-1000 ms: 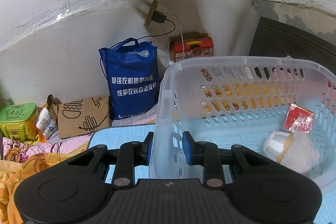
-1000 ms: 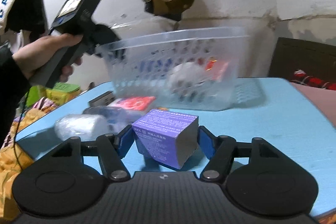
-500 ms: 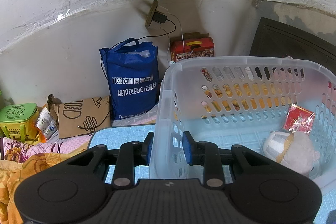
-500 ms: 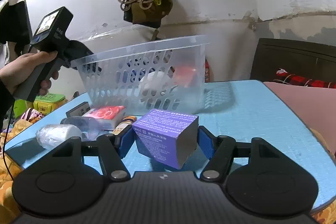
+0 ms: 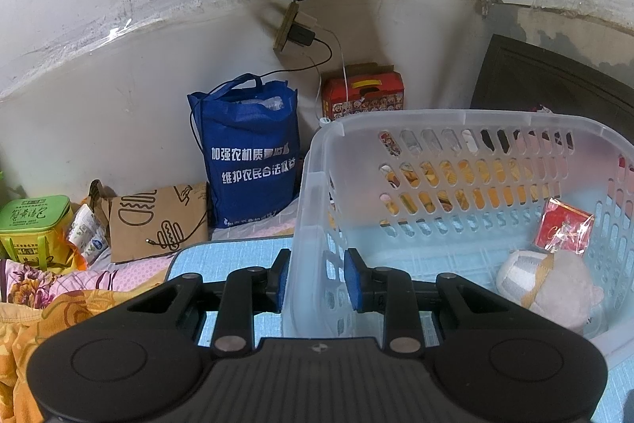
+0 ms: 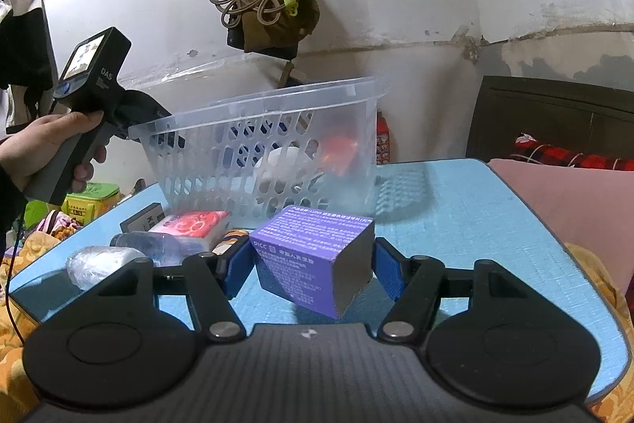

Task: Organize objects
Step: 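Grasp the purple box with the right tool, then lift the purple box with the right tool and release it into the basket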

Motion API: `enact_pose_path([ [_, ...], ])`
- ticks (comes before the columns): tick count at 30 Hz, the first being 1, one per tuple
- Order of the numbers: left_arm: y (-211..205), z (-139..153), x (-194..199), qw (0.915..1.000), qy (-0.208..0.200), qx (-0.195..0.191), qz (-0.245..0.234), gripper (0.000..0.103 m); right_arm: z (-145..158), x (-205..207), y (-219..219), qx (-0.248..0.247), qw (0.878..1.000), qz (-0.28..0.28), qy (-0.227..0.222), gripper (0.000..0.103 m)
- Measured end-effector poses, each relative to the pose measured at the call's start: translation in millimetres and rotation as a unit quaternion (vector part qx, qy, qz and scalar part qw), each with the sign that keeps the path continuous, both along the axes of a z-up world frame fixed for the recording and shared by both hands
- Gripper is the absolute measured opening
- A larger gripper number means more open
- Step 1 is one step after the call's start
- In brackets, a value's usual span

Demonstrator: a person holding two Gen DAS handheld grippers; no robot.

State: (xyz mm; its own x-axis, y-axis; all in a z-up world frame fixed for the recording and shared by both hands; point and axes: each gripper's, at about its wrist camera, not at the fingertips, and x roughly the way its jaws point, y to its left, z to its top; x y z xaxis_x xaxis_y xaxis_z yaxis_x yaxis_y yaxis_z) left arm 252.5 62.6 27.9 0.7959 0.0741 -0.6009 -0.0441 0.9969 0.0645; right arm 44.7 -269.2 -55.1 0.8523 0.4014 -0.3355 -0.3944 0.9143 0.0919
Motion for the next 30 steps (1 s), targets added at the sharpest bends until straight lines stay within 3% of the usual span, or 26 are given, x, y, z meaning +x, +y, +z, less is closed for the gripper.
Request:
enact_pose_path([
  [13,0.6,-0.2,-0.1,1.0000,0.000,-0.001,-0.001,0.032,29.4,-4.0,-8.2,0.006,1.000,-0.002,-0.018,0.068],
  [22,1.1,-0.8,0.0,1.0000,0.000,-0.001,-0.001,0.032,87.4,-0.8,-20.0,0.032,0.997,0.001,-0.065,0.068],
  [26,0.9,-0.5,1.1,1.0000,0.000,-0.002,-0.001,0.032,116.1,21.5,-8.1,0.011,0.997,0.008,-0.082,0.068],
  [30,0.9,-0.7,1.8,1.0000,0.001,-0.001,-0.002,0.032,128.6,62.2,13.2,-0.004,0.997,0.014,-0.071,0.068],
])
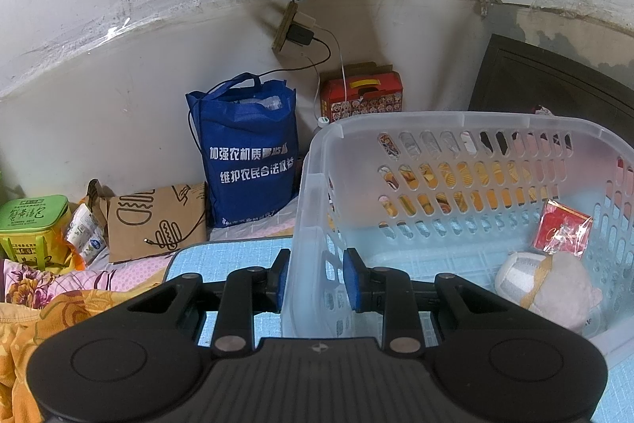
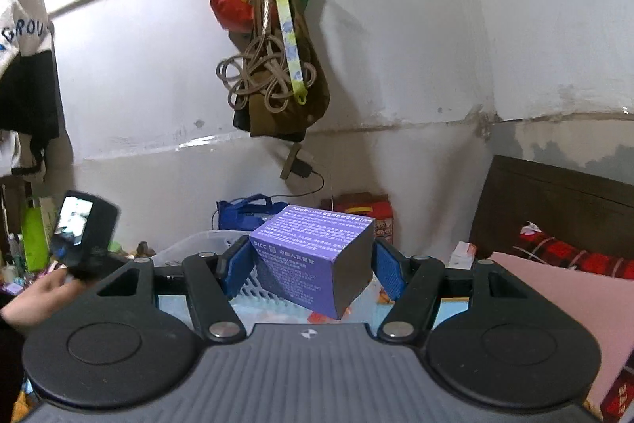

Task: Organize objects
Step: 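Lift the purple box with the right tool and release it into the basket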

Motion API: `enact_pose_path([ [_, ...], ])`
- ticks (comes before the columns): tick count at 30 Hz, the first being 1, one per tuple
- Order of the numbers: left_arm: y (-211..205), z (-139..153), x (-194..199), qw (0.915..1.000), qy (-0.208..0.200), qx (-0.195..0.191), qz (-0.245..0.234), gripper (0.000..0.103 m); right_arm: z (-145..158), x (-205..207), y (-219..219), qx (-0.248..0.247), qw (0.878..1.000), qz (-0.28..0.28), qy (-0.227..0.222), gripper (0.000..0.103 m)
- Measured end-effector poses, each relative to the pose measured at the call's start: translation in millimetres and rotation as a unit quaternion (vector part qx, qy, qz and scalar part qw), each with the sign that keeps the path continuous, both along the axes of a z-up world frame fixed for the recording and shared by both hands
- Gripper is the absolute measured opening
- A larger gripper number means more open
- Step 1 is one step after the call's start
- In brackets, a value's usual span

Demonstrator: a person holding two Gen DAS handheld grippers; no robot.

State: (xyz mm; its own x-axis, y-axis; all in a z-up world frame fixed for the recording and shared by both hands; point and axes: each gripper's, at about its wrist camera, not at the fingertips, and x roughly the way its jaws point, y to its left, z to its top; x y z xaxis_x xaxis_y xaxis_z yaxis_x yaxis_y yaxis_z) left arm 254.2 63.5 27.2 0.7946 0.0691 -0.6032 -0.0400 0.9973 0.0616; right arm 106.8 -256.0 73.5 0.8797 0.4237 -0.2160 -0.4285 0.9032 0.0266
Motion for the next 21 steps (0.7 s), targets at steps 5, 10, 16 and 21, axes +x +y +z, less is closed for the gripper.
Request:
enact_pose_path([
  [5,-0.2,-0.2,0.1,1.0000,0.000,0.000,0.000,0.032,-7.1,48.8,27.0,-0.009,0.999,0.008,0.046,0.068],
  [10,-0.6,-1.1,0.5,1.0000,0.000,0.000,-0.002,0.032,-13.2,69.7,37.4,-0.018,0.998,-0.002,0.061,0.068],
  [16,-1.3,-2.2,0.7,1.0000,-0.001,-0.001,-0.002,0.032,-14.8,72.7,41.1,-0.031,0.998,-0.008,0.057,0.069],
  [21,-1.3,-2.6,0.2,1.0000,-0.002,0.000,-0.002,0.032,-20.4,77.6,33.4,-0.023,0.998,-0.038,0.047,0.101],
])
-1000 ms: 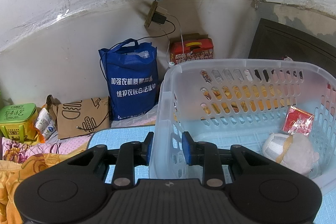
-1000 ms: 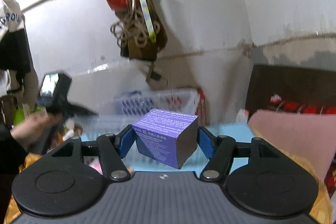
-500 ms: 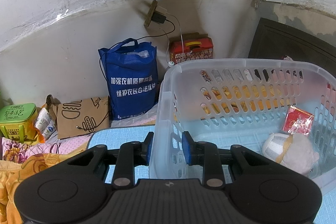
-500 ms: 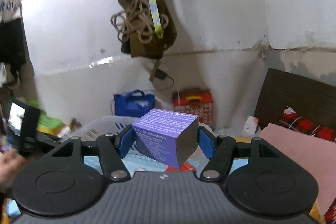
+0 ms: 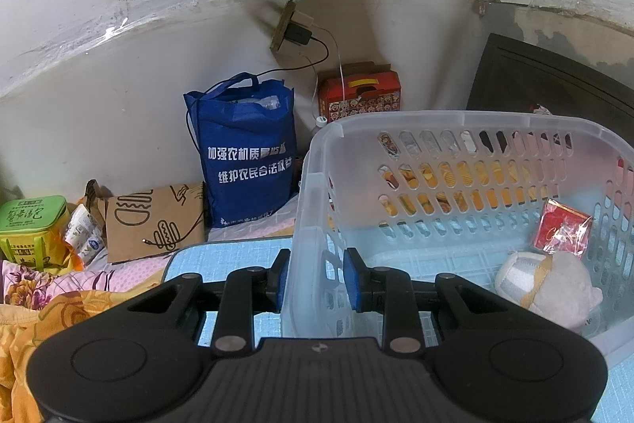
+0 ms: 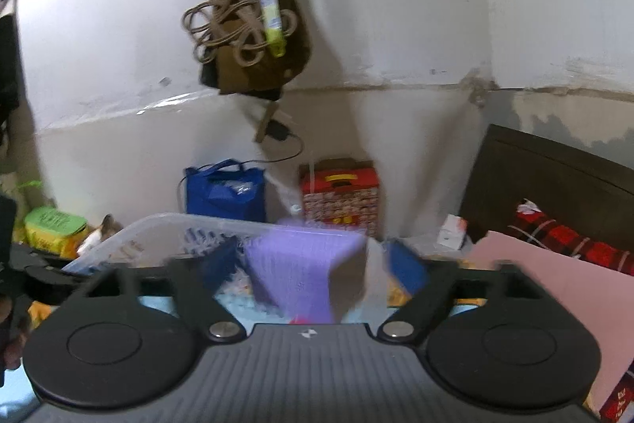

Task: Organize objects
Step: 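Lift the purple box with the right tool and release it into the basket, then move the right tool to the small white tube and grasp it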

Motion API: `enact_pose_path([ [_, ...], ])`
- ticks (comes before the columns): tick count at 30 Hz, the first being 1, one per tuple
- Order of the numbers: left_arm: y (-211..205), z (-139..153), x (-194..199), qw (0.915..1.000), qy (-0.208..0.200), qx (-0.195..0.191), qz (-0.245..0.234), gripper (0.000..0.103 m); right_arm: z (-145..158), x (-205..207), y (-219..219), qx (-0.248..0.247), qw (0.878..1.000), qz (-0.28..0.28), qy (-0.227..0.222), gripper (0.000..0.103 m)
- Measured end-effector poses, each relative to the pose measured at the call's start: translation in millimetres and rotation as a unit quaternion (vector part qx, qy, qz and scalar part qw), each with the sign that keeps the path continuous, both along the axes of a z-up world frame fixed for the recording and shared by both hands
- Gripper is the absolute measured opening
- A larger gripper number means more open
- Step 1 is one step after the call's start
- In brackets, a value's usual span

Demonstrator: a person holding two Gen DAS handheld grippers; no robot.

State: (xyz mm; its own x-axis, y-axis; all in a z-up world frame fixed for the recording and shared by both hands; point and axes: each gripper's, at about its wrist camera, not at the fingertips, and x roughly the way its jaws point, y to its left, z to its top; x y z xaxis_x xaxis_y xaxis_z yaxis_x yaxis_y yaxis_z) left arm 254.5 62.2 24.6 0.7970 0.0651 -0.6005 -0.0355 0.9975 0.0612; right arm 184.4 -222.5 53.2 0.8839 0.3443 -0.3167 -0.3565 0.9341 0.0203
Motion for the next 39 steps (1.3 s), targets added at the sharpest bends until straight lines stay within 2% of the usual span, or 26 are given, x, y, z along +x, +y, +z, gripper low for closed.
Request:
enact_pose_path([
  [7,0.4,-1.7,-0.5,1.0000,-0.001,-0.003,-0.003,0.033,4.2,-42.5,-13.3,0.022,0.998,-0.012,-0.051,0.103],
  [11,0.2,-1.7,-1.2,1.0000,-0.003,-0.003,-0.002,0.033,-14.9,-80.5,-16.2,0.036,0.997,-0.007,-0.063,0.103],
  [13,0.2,-1.6,-1.3,1.0000,-0.004,-0.002,-0.002,0.033,-31.2,-89.9,-15.3,0.045,0.998,-0.001,-0.044,0.103],
  [15,-0.2,-1.4,-1.6,1.0000,-0.004,-0.001,-0.001,0.033,-52.2,-92.5,-11.7,0.048,0.999,0.018,-0.003,0.102],
  [17,-0.1,-0.9,-1.8,1.0000,-0.002,-0.001,-0.001,0.033,-72.2,-90.3,-3.4,0.044,0.998,0.032,0.034,0.079],
  [19,0.1,-0.6,-1.9,1.0000,-0.003,-0.001,-0.001,0.033,-88.9,-86.7,7.1,0.037,0.996,0.045,0.071,0.068],
  [20,0.3,-0.5,-1.8,1.0000,-0.003,-0.001,-0.001,0.033,-95.1,-85.9,11.8,0.036,0.994,0.054,0.083,0.067],
  [21,0.3,-0.5,-2.0,1.0000,-0.005,0.000,-0.001,0.038,-100.1,-85.9,16.0,0.033,0.993,0.059,0.091,0.067],
  [25,1.9,-0.8,-2.9,1.0000,-0.004,-0.001,-0.002,0.053,-110.2,-85.9,32.2,0.012,0.992,0.073,0.100,0.066],
  [27,2.9,-1.3,-3.4,0.9999,-0.011,-0.002,0.001,0.071,-112.7,-84.5,38.3,0.002,0.992,0.078,0.101,0.066],
  [28,3.4,-1.9,-4.3,0.9999,-0.014,-0.003,0.003,0.074,-116.0,-87.8,39.9,-0.001,0.991,0.082,0.102,0.066],
  [31,4.2,-2.5,-5.0,0.9998,-0.017,-0.006,0.002,0.076,-121.7,-88.0,43.7,-0.015,0.991,0.082,0.104,0.064],
  [34,6.3,-3.3,-7.9,0.9994,-0.024,-0.024,-0.003,0.076,-128.9,-87.2,47.5,-0.024,0.988,0.093,0.121,0.050],
  [39,3.2,-2.9,-15.4,0.9990,-0.037,-0.025,-0.002,0.075,-127.7,-89.6,50.2,-0.039,0.987,0.104,0.117,0.049],
])
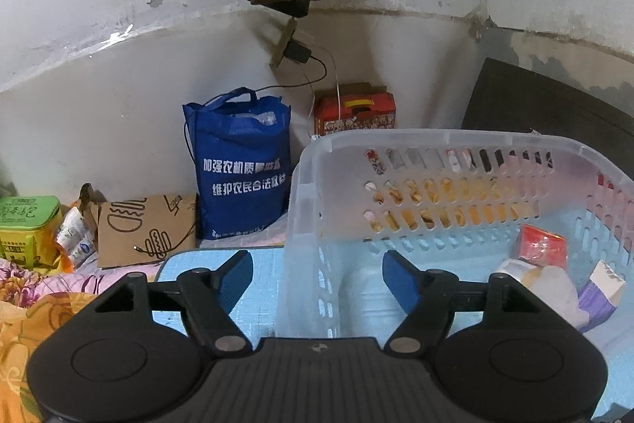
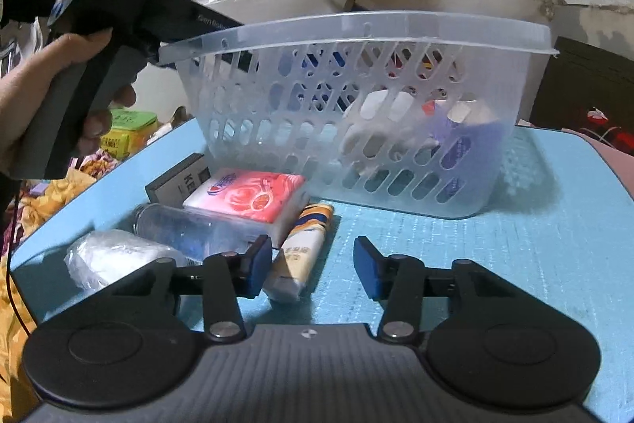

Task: Organize objects
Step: 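Move the right tool to the small white tube and grasp it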

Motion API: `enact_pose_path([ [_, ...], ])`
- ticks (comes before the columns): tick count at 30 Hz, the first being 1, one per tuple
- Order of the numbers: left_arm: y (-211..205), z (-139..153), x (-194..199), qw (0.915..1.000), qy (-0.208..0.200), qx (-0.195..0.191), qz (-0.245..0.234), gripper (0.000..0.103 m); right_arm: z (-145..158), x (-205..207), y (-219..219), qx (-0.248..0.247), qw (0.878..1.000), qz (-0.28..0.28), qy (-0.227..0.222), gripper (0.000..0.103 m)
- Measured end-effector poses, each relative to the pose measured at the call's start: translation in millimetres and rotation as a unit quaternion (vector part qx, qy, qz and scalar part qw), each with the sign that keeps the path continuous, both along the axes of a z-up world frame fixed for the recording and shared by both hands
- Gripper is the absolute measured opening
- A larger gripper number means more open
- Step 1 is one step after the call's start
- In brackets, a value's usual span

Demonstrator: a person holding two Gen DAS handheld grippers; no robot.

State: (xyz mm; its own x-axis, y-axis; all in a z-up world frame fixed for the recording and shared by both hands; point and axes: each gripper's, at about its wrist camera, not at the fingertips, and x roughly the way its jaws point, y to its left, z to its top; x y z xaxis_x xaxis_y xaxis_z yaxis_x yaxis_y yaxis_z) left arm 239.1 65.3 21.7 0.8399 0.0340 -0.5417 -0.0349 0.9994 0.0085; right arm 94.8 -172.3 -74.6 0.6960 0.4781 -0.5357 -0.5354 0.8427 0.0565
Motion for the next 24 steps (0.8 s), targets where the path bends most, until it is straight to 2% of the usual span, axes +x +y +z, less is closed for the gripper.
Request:
enact_pose_path([
  [5,-2.9,0.5,-11.1,0.9999,-0.014,-0.003,-0.006,0.074,-1.0,-8.3,7.0,-0.027,0.999,0.013,-0.015,0.042],
  [7,-2.6,-0.2,-13.1,0.9998,-0.020,-0.007,-0.006,0.070,-1.3,-9.7,6.9,-0.028,0.999,0.014,-0.017,0.035],
  [9,-1.3,-1.5,-13.1,0.9995,-0.023,-0.021,-0.010,0.059,-0.9,-7.7,7.1,-0.026,0.999,0.012,-0.017,0.032],
  [15,3.6,-7.5,-16.9,0.9978,-0.050,-0.041,-0.012,0.059,-1.0,-1.8,0.7,0.007,1.000,0.010,-0.006,0.029],
  [19,1.7,-7.2,-18.9,0.9977,-0.056,-0.032,-0.019,0.059,-1.1,2.7,-7.3,0.032,0.999,0.002,0.002,0.028],
  [24,4.9,-8.3,-22.5,0.9969,-0.062,-0.035,-0.032,0.059,-1.0,2.1,-7.2,0.037,0.999,-0.002,-0.006,0.027],
])
